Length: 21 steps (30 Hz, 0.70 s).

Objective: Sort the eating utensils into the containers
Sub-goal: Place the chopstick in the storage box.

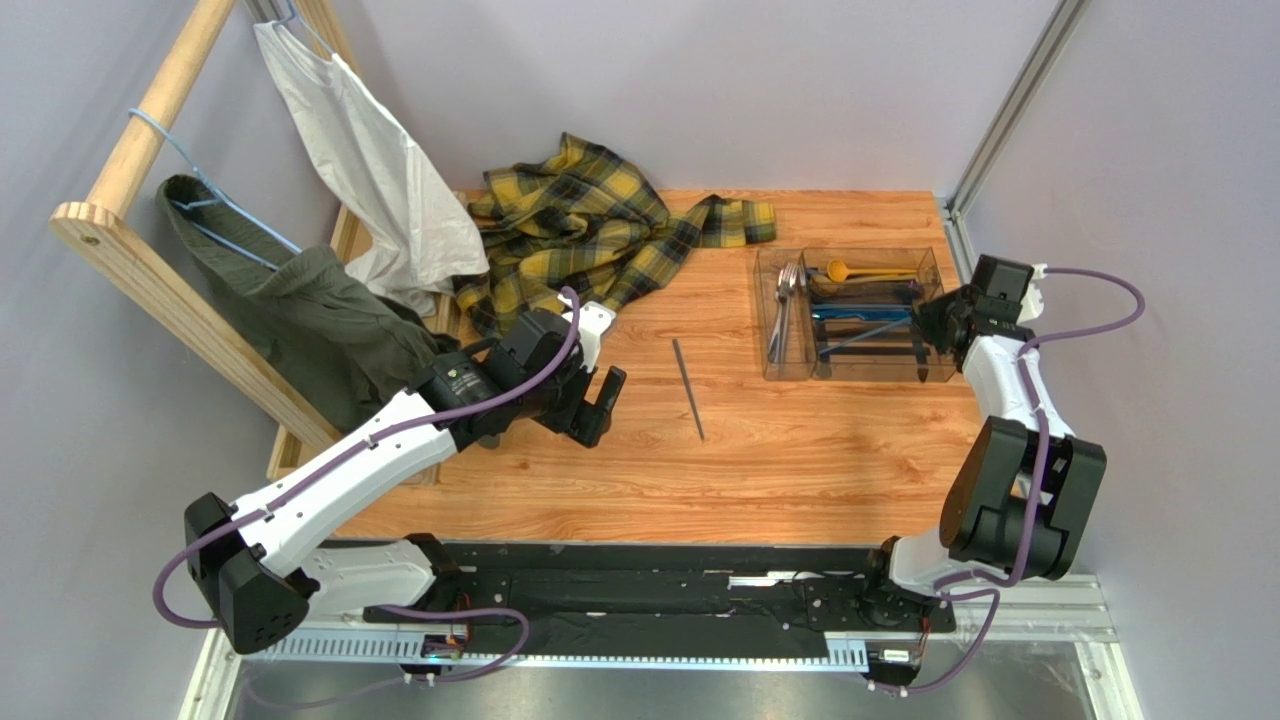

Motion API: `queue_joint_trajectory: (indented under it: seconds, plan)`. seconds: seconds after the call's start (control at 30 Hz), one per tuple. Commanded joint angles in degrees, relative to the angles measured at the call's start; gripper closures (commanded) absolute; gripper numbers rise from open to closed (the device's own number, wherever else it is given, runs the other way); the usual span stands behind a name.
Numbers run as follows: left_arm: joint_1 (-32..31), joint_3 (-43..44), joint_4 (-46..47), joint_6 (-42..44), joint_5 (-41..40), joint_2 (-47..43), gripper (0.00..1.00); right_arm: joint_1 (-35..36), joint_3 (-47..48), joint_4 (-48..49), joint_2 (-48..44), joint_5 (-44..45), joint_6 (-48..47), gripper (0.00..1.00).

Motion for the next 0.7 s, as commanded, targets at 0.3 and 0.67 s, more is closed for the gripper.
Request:
queue_joint_trajectory:
  seconds: [0.3, 0.67]
  plan:
    - [0.19, -0.87, 1.27, 0.92, -0.26, -1.55, 0.07, 0.88, -2.14, 2.10, -0.89, 5.09, 0.34, 1.00]
    - [0.19, -1.04, 1.26, 0.83, -0.52, -1.90, 0.08, 0.79, -2.23, 0.17, -2.82, 6.58, 0.08, 0.64]
